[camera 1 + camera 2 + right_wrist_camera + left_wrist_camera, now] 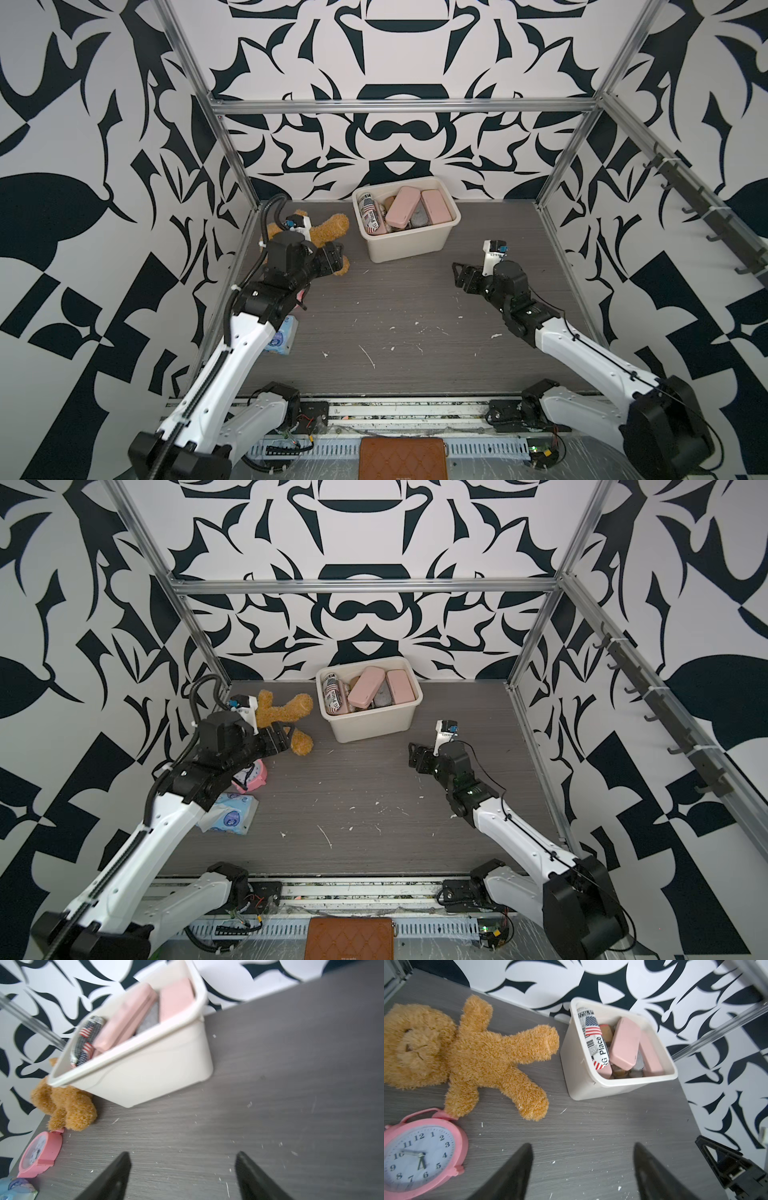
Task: Put the glasses cases into the storage boxes
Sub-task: Reset both arms
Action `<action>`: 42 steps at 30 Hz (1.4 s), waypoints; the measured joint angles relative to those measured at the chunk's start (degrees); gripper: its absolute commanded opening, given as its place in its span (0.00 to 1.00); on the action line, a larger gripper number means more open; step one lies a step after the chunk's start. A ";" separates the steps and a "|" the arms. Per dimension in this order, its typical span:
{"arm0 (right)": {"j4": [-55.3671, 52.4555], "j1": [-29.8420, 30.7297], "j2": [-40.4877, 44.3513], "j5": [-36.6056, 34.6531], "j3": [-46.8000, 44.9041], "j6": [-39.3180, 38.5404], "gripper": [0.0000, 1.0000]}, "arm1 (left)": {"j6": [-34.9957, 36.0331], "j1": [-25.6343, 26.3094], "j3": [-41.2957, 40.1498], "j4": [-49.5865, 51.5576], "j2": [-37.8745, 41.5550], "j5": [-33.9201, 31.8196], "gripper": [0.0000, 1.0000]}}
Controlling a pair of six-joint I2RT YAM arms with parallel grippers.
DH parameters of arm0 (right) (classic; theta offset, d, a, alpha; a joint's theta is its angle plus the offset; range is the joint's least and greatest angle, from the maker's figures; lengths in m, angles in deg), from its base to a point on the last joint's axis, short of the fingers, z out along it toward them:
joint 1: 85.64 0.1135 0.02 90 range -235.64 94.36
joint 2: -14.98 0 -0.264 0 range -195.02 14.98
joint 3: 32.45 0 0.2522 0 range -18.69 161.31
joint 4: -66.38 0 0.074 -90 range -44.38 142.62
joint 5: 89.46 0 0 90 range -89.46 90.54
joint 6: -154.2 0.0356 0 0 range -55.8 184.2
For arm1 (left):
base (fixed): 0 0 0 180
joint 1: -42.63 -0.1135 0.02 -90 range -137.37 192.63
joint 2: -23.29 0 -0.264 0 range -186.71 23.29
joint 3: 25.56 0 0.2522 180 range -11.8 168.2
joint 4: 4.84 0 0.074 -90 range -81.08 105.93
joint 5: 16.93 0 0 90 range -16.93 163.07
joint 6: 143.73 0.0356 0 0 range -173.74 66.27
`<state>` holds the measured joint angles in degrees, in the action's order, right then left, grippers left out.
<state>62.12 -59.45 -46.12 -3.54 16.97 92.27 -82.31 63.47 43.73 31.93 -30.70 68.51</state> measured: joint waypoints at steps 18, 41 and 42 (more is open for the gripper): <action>7.56 -3.28 2.32 -5.11 -5.55 -27.19 0.99 | 26.67 -3.26 -41.59 -50.86 -3.98 -21.77 0.99; 57.05 -11.65 -33.07 -14.53 -25.18 -35.82 1.00 | 29.88 -16.70 -34.53 -77.55 -36.44 -4.68 0.99; 57.13 -11.85 -33.42 -15.08 -25.16 -35.76 1.00 | 29.86 -16.70 -34.53 -77.31 -36.44 -4.44 0.99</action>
<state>119.25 -71.30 -79.54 -18.62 -8.19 56.52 -52.46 46.77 9.20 -45.38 -67.14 64.07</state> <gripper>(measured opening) 0.997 0.992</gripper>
